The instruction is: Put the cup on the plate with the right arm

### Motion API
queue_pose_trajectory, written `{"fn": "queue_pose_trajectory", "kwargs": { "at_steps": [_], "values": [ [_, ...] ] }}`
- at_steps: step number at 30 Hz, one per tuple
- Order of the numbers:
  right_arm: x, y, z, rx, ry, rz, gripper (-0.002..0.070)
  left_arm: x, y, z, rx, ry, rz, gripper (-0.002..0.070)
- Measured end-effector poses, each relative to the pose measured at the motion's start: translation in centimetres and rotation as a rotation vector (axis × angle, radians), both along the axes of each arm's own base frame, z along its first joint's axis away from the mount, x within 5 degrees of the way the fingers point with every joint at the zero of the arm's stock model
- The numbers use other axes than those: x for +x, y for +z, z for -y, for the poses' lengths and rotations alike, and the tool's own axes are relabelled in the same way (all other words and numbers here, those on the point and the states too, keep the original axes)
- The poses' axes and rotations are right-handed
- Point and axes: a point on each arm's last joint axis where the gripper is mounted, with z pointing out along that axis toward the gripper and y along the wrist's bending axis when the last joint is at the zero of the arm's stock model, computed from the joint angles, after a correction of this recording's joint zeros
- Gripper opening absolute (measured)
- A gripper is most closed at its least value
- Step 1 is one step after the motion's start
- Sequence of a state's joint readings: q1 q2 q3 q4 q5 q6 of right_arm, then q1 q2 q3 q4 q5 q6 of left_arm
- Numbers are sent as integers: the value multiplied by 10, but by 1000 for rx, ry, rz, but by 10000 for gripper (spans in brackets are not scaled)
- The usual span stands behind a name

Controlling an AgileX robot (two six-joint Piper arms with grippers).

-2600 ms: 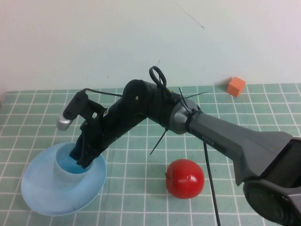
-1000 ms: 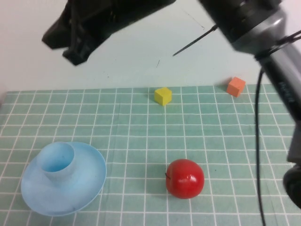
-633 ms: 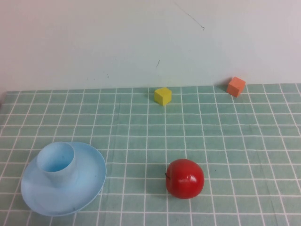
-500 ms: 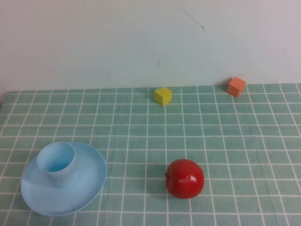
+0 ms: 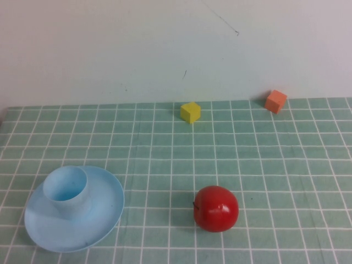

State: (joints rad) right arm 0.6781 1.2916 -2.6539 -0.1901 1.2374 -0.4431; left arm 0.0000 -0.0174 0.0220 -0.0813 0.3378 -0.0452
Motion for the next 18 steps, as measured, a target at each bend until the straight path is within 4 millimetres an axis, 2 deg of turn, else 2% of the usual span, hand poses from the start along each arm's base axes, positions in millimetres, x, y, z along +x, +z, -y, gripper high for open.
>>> {"fn": "queue_pose_trajectory", "kwargs": {
  "at_steps": [4, 8, 12, 15, 18],
  "values": [
    [-26, -21, 32, -51, -100, -46, -2, 0, 0, 0, 0, 0, 0, -3],
    [-31, -58, 40, -119, -129, -157, -2, 0, 0, 0, 0, 0, 0, -3],
    [-26, -101, 33, -199, -106, -286, -2, 0, 0, 0, 0, 0, 0, -3],
    [-15, -144, 18, -275, -55, -401, -2, 0, 0, 0, 0, 0, 0, -3],
    [-8, -183, 5, -298, 5, -444, -2, 0, 0, 0, 0, 0, 0, -3]
  ]
}}
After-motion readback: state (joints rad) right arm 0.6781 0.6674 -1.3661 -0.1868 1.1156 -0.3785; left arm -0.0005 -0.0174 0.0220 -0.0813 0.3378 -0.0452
